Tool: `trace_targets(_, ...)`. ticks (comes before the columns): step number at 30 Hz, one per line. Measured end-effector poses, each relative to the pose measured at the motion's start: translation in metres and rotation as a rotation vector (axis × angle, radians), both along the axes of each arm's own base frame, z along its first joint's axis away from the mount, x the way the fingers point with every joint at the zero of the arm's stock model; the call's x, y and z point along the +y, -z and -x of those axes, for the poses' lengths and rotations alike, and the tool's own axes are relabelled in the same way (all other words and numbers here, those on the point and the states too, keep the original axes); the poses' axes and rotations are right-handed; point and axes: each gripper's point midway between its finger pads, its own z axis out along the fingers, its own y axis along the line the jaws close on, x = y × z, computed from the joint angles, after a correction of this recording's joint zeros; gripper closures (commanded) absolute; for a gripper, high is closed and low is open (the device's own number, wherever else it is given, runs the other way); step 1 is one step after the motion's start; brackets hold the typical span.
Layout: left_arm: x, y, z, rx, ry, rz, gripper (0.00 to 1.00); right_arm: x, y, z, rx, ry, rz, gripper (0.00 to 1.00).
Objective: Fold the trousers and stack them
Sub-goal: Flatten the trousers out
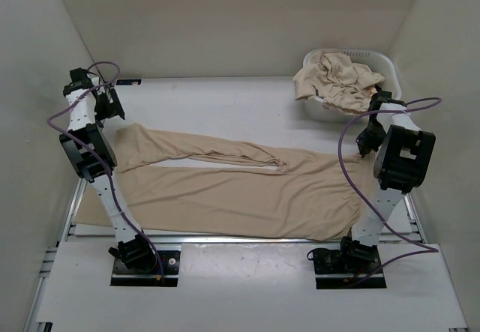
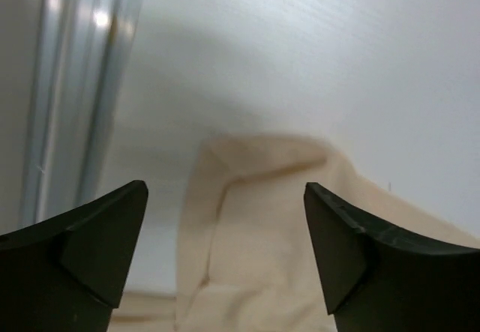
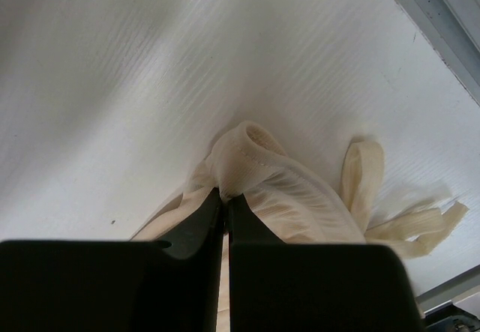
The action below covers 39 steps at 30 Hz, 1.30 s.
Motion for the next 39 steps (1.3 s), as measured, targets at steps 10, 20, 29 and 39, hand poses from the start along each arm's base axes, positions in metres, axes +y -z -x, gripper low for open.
trace_targets(10,-0.017,0.057,-0.020,0.058,0.046,-0.054,0.00,0.004,-0.001,-0.006,-0.004,-0.011,-0.033,0.80)
trace_targets(20,-0.029,0.059,-0.022,0.062,0.055,-0.079,0.86,0.009,0.000,-0.011,-0.001,0.029,-0.061,0.36)
trace_targets(29,-0.028,0.055,-0.021,0.061,0.051,-0.085,0.86,0.009,0.022,-0.018,0.039,0.129,-0.075,1.00)
trace_targets(39,-0.004,-0.007,-0.049,-0.071,0.001,-0.203,0.86,0.011,0.008,-0.020,-0.048,0.157,-0.080,1.00)
